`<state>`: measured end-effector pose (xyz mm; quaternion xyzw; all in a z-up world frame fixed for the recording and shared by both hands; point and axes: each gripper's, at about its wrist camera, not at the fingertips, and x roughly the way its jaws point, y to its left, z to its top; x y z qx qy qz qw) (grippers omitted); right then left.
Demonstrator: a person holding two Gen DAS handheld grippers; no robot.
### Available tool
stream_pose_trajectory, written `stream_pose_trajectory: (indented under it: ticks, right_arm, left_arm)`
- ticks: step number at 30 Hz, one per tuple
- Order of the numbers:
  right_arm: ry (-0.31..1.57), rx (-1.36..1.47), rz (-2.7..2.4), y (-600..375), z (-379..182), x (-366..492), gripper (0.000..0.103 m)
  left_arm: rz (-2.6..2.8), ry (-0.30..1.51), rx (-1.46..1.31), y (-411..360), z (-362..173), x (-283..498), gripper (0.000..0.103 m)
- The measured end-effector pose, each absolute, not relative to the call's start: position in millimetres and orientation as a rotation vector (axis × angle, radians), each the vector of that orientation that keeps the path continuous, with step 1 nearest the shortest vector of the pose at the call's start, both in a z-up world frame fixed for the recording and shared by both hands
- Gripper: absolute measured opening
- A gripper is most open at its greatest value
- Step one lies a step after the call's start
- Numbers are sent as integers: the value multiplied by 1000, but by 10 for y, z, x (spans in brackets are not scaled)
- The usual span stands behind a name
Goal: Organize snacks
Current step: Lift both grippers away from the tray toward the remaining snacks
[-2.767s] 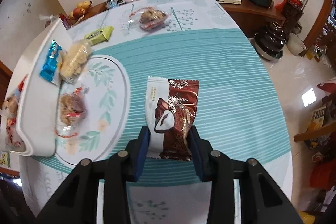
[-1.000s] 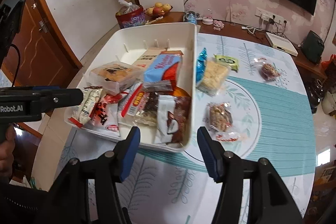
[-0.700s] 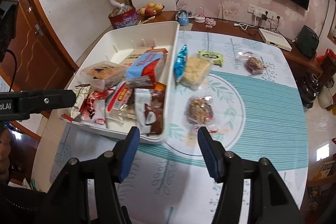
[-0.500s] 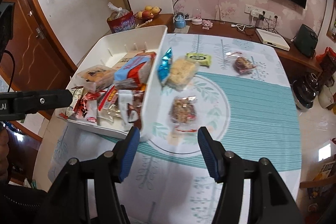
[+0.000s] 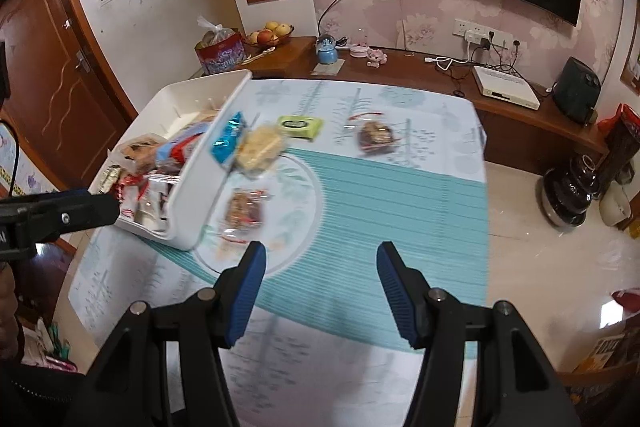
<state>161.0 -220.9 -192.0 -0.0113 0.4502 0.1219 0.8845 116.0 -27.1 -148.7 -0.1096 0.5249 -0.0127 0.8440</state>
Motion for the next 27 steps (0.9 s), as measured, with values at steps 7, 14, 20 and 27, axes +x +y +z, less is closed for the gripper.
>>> stream_pose_trajectory:
  ticks: [7,14,20,27]
  right_arm:
    - [963,-102,276,-2636,-1948,1811,59]
    - [971,-156,327,-2798,-1982,2071,59]
    - [928,-210,382,-2863,-1895,2498,59]
    - [882,-243,415,-2865,-1707,3052,59]
  left_arm:
    - [72,1113,-266,-541,-1711,1306,76]
    - [166,1134,-261,-713,-1950,1572,76]
    - [227,1168,-269,-829,-2149,1756,76]
    - [297,1193,-273,-848,-2351,1977,76]
